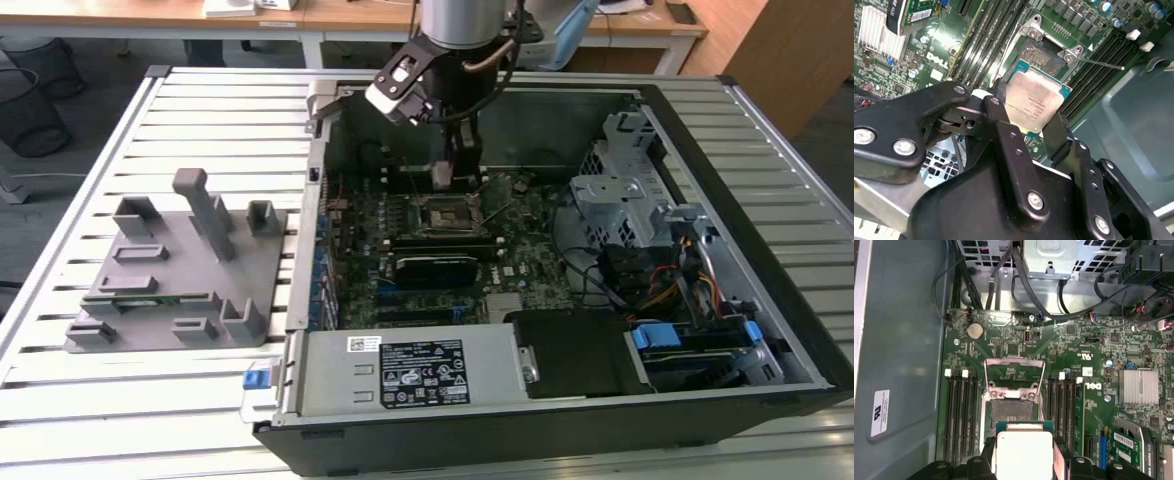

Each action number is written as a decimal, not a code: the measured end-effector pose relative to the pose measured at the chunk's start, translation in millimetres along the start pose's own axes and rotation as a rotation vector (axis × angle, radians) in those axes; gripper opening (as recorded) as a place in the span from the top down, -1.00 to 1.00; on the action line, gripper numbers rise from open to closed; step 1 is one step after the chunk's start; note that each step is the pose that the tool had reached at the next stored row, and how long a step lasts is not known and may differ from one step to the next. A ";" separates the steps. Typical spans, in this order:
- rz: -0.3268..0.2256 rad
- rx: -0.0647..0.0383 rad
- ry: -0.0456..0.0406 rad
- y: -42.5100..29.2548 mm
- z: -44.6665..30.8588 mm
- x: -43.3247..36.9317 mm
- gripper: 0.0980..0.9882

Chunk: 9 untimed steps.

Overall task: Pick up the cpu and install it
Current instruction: 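Place the cpu into insertion slot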

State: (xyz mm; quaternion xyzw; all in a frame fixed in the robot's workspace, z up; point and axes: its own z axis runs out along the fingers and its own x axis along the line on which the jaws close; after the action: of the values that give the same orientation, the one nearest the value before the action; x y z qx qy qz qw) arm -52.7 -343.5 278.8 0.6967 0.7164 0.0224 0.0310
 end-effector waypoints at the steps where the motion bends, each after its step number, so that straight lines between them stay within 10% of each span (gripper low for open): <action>1: 0.000 0.000 0.0000 -0.1 1.5 0.0 0.01; 9: 0.000 0.006 0.0007 2.6 16.3 0.2 0.01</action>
State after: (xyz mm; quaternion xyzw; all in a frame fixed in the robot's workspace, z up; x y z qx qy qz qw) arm -48.9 -343.4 262.7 0.6967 0.7165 0.0204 0.0287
